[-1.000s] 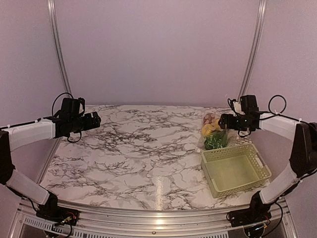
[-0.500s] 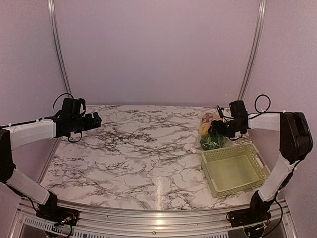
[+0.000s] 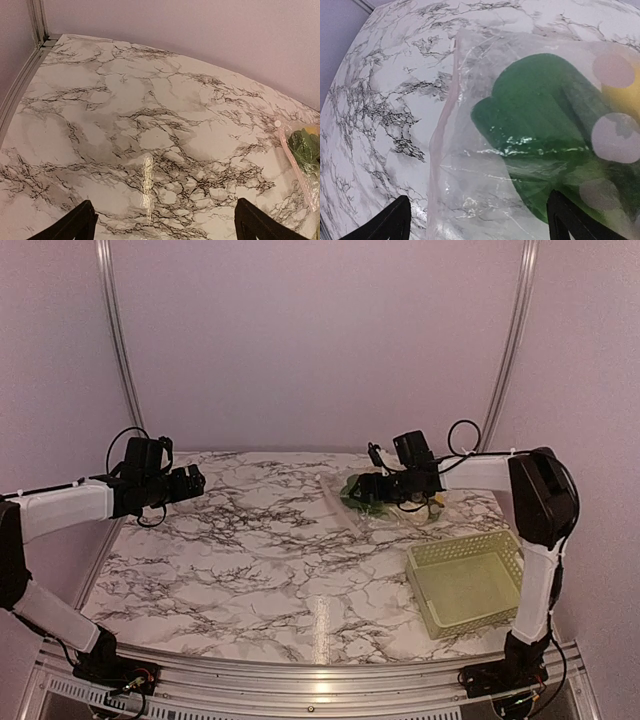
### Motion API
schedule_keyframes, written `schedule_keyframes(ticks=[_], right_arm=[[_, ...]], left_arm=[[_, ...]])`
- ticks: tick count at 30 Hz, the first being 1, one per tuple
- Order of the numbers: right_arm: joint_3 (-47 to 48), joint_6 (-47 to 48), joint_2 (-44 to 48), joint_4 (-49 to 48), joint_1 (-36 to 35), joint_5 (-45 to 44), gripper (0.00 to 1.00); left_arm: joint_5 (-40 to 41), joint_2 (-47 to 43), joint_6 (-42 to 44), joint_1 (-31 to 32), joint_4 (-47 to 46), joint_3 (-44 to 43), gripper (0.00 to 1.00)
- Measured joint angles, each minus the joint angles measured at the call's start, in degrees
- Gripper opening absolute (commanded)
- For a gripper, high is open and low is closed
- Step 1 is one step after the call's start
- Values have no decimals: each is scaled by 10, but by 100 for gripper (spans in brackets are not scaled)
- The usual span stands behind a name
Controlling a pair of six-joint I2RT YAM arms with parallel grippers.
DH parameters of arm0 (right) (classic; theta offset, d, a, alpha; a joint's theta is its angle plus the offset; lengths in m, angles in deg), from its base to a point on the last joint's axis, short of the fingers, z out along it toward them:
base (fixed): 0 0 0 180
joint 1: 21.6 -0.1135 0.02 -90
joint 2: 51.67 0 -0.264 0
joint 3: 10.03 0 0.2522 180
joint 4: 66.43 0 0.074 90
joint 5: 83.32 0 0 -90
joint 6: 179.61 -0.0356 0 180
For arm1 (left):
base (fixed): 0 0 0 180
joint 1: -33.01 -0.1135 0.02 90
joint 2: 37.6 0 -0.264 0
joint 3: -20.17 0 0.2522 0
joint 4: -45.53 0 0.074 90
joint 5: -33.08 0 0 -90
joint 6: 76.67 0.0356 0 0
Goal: Open the zip-top bag and remove the fake food
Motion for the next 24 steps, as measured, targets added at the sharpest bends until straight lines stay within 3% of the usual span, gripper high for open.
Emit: schedule_keyframes(ticks=[8,17,24], right_arm=[[81,20,-54,27,-63,-23,88],[198,107,-63,108,-154,-177,88],[290,156,-122,156,-170,-267,85]], left_arm=[[0,0,0,0,0,0,99],[-6,-9,-3,0,-1,1,99],[-6,-15,-5,0,-1,1,99]])
